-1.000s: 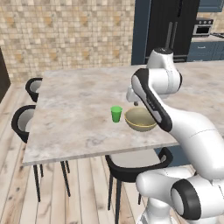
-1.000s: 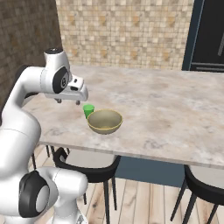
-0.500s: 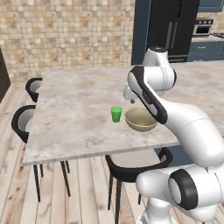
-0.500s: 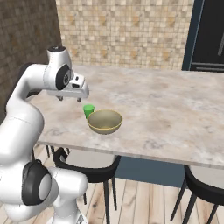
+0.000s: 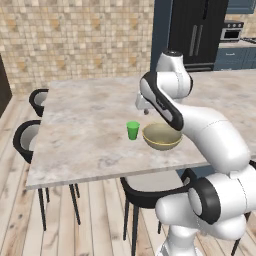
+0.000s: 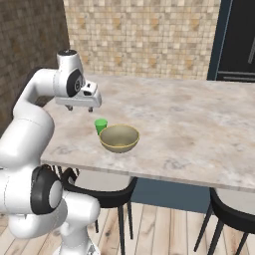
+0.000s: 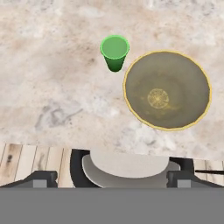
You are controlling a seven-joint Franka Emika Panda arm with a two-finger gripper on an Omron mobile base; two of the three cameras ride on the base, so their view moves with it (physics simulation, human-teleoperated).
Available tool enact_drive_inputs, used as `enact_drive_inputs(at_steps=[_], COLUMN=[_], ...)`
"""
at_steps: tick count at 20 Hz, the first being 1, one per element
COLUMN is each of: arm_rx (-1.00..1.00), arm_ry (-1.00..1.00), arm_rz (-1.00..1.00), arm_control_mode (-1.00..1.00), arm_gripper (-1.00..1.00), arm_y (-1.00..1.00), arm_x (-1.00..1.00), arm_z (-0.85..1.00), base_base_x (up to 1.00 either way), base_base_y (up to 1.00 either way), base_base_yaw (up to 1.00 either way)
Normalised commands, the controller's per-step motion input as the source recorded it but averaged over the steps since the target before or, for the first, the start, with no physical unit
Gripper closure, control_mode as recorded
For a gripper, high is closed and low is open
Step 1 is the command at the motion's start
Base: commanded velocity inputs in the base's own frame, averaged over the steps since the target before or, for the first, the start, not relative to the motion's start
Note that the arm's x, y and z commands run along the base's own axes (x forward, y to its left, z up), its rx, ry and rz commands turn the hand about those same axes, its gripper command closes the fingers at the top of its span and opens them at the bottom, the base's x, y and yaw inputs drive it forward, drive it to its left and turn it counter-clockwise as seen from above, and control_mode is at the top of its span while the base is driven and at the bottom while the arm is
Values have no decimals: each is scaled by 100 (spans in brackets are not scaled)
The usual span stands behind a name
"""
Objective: Place the cup inside the bowl on the dining table and move the bowl to any counter.
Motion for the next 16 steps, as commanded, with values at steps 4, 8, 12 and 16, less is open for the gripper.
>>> enact_drive_inputs(at_steps=[4, 8, 12, 16], arm_rx=[0, 0, 0, 0], arm_ry=[0, 0, 0, 0], arm_rz=[0, 0, 0, 0], arm_control_mode=[-100, -100, -100, -100], arm_gripper=[-100, -100, -100, -100], arm_y=[10, 8, 6, 16], arm_x=[28, 21, 19, 28], arm_z=[0, 0, -3, -18], base_base_x=[0, 0, 0, 0], base_base_y=[0, 0, 0, 0], base_base_yaw=[0, 0, 0, 0])
